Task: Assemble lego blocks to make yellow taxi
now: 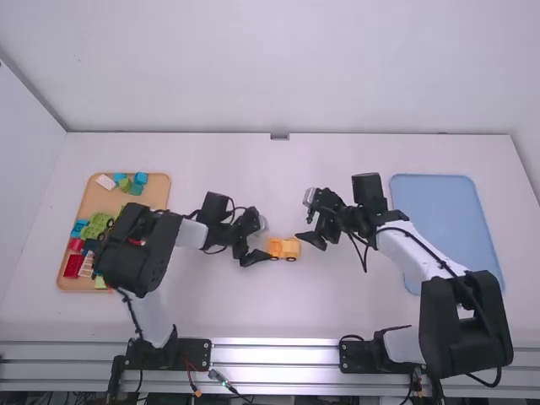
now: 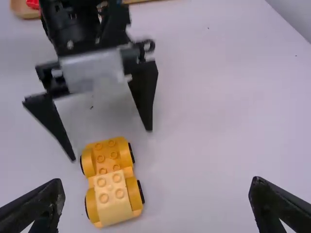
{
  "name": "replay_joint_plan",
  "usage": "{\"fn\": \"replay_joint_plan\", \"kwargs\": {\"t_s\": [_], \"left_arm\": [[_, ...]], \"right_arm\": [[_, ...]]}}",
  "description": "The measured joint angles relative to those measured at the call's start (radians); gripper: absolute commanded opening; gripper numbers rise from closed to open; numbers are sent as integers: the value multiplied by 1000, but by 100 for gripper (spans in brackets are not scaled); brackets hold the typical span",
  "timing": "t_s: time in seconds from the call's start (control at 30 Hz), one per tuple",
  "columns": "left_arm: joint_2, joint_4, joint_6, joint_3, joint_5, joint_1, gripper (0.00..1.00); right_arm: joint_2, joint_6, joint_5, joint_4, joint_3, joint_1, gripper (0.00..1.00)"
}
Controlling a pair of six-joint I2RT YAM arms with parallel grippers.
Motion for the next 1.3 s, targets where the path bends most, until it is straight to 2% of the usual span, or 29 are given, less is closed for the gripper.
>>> {"fn": "replay_joint_plan", "kwargs": {"t_s": [0.07, 0.27, 0.43, 0.47, 0.63, 0.73, 0.87, 1.03, 1.1, 1.23, 1.3], "left_arm": [[-54, -69, -24, 4, -27, 26, 99], [-333, -465, -258, 97, -280, 154, 99], [-504, -627, -521, 159, -594, 208, 99], [-550, -673, -633, 169, -717, 217, 99], [-616, -837, -932, 193, -1001, 258, 99], [-618, -951, -1152, 207, -1140, 344, 99], [-607, -972, -1293, 208, -1146, 502, 99], [-524, -972, -1342, 227, -1030, 733, 97], [-462, -970, -1340, 228, -968, 829, 90], [-352, -945, -1333, 228, -914, 914, 75], [-318, -925, -1322, 228, -895, 922, 74]], "right_arm": [[0, 0, 7, 3, 0, 1, 99], [0, 0, 25, 27, 0, 1, 99], [0, -3, 29, 52, 0, 1, 99], [0, 1, 28, 59, 0, 1, 99], [0, 0, 28, 79, 0, 1, 99], [0, 6, 28, 101, 0, 1, 99], [0, 43, 29, 131, 0, 1, 99], [0, 68, 40, 131, 0, 1, 99], [0, 72, 44, 132, 0, 1, 99], [0, 75, 44, 131, 0, 1, 99], [0, 76, 44, 131, 0, 1, 99]]}}
